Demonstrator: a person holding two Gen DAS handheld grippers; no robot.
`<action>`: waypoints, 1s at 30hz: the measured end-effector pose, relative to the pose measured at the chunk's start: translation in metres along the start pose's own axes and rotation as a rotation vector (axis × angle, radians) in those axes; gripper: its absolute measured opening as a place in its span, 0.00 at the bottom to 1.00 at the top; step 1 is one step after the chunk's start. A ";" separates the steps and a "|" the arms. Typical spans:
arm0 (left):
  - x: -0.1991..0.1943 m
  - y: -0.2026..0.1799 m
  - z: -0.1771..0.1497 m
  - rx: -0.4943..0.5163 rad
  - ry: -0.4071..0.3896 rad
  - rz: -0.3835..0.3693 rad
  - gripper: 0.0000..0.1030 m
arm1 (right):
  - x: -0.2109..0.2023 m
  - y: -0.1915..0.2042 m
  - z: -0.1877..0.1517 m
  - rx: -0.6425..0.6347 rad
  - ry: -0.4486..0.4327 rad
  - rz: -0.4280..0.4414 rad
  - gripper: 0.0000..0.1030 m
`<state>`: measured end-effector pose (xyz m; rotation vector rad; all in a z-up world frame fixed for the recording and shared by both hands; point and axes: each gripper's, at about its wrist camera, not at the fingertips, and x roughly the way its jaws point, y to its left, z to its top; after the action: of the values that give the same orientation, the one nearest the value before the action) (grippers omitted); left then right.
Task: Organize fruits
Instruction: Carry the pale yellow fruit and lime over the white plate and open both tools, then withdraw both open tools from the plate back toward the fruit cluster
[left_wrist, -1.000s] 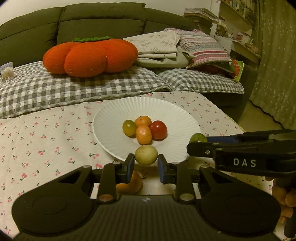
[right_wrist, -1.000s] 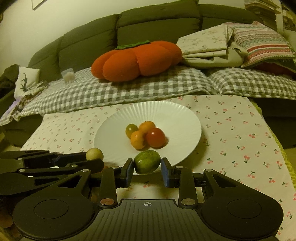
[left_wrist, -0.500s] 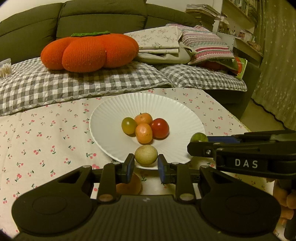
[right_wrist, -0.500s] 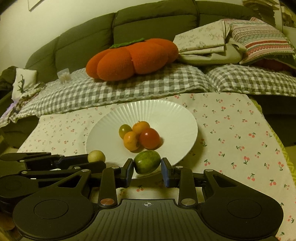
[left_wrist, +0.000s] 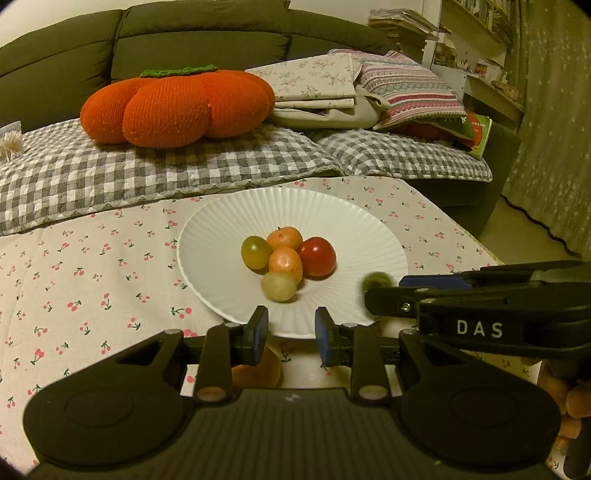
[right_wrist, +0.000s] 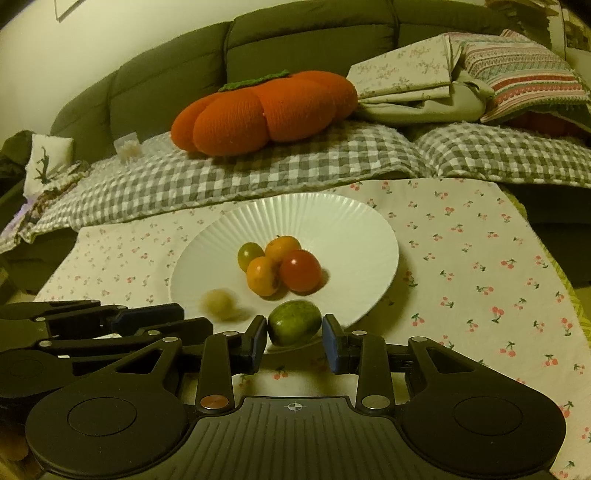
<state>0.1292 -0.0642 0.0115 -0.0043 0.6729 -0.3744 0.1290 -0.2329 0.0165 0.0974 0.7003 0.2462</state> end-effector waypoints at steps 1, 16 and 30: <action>-0.001 0.000 0.000 -0.001 -0.001 0.000 0.27 | 0.000 0.000 0.000 0.003 0.001 0.003 0.32; -0.027 0.002 -0.010 0.013 0.005 0.005 0.53 | -0.019 0.000 0.003 0.015 -0.024 0.024 0.56; -0.054 0.013 -0.033 0.011 0.040 0.015 0.76 | -0.036 0.007 -0.010 -0.037 -0.006 0.020 0.72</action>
<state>0.0743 -0.0302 0.0166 0.0192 0.7100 -0.3647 0.0944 -0.2349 0.0325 0.0696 0.6892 0.2781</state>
